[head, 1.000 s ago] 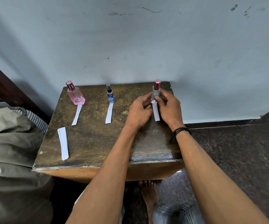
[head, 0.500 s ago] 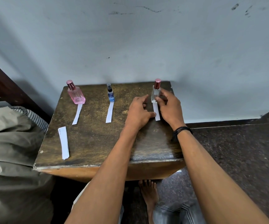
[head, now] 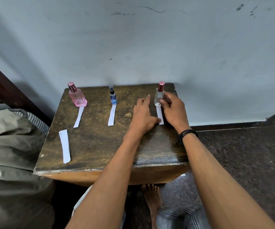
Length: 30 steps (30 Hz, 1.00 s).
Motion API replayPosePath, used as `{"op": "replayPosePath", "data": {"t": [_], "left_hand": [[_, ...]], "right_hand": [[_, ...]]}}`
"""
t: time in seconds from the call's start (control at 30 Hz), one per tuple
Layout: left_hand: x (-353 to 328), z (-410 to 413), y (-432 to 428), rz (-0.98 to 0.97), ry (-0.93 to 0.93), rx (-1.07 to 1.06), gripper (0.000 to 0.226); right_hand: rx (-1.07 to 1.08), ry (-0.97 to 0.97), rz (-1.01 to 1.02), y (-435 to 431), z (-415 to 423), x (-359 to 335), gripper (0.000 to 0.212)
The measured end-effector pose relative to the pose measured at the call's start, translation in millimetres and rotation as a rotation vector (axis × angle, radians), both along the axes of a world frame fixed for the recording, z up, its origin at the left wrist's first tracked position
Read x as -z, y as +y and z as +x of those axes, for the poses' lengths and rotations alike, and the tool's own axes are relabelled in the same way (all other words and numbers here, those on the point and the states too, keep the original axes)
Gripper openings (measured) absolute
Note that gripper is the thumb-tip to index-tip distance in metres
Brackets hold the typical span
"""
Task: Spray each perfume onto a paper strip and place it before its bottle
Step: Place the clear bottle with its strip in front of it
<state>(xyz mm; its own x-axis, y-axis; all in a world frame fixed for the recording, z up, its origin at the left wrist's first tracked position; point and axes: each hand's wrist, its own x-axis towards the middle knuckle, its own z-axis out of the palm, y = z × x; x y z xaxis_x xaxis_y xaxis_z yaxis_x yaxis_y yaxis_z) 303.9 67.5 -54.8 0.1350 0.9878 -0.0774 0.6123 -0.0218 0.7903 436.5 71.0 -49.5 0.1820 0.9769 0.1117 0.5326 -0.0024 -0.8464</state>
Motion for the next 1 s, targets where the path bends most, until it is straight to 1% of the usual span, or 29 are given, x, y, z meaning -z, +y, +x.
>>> {"op": "replayPosePath", "data": {"t": [0.3, 0.6, 0.8, 0.9, 1.0], "left_hand": [[-2.5, -0.7, -0.6, -0.013, 0.002, 0.015, 0.112], [-5.4, -2.0, -0.7, -0.014, -0.004, 0.018, 0.111], [-13.5, -5.8, -3.3, -0.039, -0.121, -0.006, 0.098], [-17.0, -9.3, -5.0, -0.034, -0.13, -0.016, 0.092], [-22.5, -14.8, -6.9, 0.003, -0.115, -0.044, 0.08]], "right_hand": [[0.002, -0.026, 0.005, -1.3, -0.4, -0.5, 0.034], [-0.004, -0.005, 0.013, -2.2, 0.0, -1.4, 0.04], [-0.004, 0.021, -0.007, -0.3, 1.3, 1.6, 0.049], [0.003, 0.024, -0.015, 0.1, 2.5, 2.9, 0.056], [0.007, 0.047, -0.037, -1.8, 4.1, 2.0, 0.068]]}}
